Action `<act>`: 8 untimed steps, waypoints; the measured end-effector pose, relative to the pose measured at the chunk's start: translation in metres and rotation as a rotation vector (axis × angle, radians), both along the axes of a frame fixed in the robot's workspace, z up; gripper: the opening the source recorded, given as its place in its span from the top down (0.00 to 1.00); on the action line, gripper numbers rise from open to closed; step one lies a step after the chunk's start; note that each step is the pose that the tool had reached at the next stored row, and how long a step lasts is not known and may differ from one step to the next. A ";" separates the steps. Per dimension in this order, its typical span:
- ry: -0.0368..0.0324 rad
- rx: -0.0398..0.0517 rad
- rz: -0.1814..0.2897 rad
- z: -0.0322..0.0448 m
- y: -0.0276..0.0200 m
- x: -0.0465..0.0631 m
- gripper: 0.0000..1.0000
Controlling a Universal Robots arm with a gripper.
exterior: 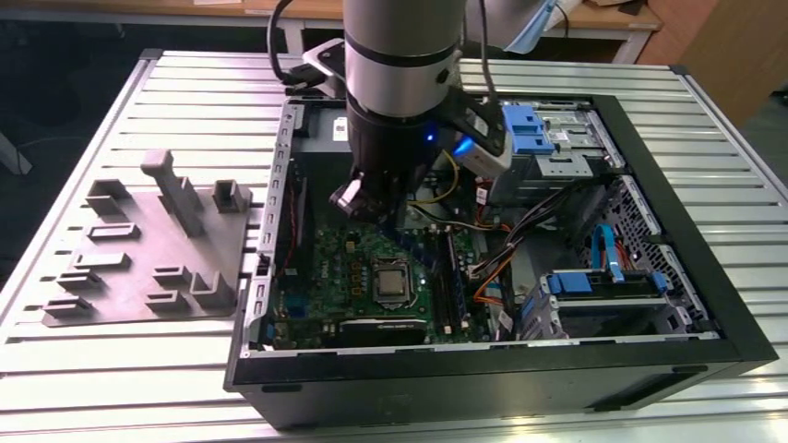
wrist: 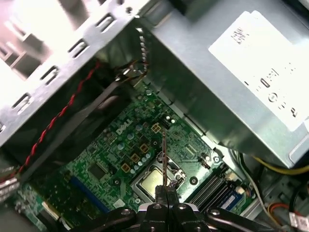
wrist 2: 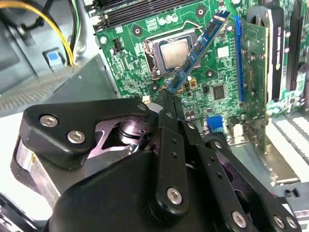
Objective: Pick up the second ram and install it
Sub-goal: 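Insert the second ram into the second slot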
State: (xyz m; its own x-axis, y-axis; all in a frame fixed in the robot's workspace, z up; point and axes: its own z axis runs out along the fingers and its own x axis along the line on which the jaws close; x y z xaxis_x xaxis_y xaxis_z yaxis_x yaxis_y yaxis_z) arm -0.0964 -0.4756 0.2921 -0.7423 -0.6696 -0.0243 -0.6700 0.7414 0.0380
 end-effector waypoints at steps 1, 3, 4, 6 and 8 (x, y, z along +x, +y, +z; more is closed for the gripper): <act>0.0000 -0.0001 -0.018 -0.0001 0.0000 0.000 0.89; -0.0001 0.0001 -0.056 -0.0004 0.0000 0.000 0.89; 0.0000 0.0000 -0.073 -0.0005 0.0000 0.000 0.89; 0.0000 0.0000 -0.109 -0.0008 0.0000 0.000 0.89; 0.0000 0.0000 -0.146 -0.0011 0.0000 0.000 0.89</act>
State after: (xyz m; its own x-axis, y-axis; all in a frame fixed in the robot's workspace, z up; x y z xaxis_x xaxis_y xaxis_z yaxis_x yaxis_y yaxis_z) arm -0.0964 -0.4756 0.2910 -0.8316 -0.5549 -0.0243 -0.5554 0.8307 0.0380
